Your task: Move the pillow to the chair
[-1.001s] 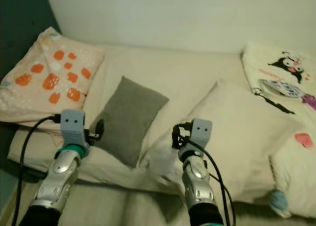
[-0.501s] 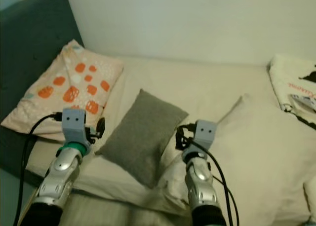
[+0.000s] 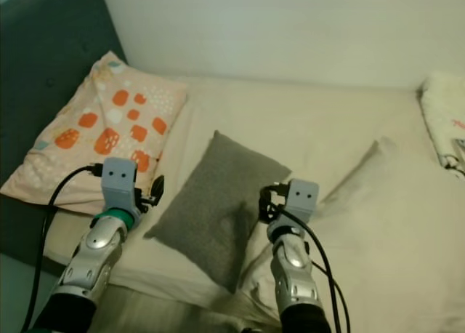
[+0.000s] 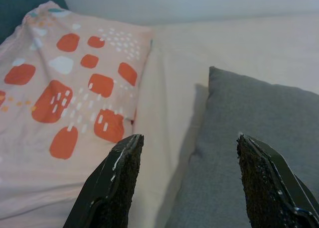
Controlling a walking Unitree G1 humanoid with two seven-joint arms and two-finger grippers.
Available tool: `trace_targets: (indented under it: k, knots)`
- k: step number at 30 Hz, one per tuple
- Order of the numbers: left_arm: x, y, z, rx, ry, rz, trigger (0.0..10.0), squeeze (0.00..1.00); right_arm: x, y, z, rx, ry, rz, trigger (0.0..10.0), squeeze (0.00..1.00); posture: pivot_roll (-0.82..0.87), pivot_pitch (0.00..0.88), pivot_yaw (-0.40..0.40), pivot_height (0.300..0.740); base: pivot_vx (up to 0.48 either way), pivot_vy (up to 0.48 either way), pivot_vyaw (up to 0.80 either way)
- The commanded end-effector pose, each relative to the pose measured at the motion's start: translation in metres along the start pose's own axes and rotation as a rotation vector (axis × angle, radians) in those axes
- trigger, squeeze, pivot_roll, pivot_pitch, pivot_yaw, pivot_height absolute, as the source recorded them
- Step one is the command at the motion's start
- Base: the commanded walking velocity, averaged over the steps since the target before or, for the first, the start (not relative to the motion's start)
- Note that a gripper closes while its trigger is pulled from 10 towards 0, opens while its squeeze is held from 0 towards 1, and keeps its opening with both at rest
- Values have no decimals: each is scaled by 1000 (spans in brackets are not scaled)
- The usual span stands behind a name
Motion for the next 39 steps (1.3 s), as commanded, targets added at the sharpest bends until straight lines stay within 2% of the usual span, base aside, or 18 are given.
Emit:
trace_targets:
  k: [1,7,15,28,30,39]
  knots:
    - [1,-6,-1,24,1,8,10000,0,0,-8,-3,22,-11,10,10000,0,48,41,137,740,0,0,0]
    - [3,-6,0,29,2,12,10000,0,0,-9,-3,26,-17,10,10000,0,51,43,137,740,0,0,0]
    - [3,-7,1,38,-4,18,10000,0,0,-16,-3,72,-25,-41,10000,0,51,43,137,740,0,480,0]
    - [1,-9,1,44,-12,24,10000,0,6,-13,1,73,4,-53,10000,0,48,35,135,740,0,0,0]
    - [2,-10,1,54,-8,17,10000,0,7,-16,1,93,6,-57,10000,0,47,33,134,740,0,0,-800]
    - [1,-12,0,61,-16,13,10000,0,6,-19,1,115,5,-67,10000,0,46,31,134,740,0,480,-800]
Point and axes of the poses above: a point about 5 cm out from each wrist's last joint towards the gripper, its own z axis pointing out of the wrist towards the gripper, its own y axis along the axis of the wrist's last joint, x = y × z, the point moved 3 cm from there along z, pointing out of the wrist towards the gripper, and after that the axes turned 7 degrees about z, right-handed, at the moved point
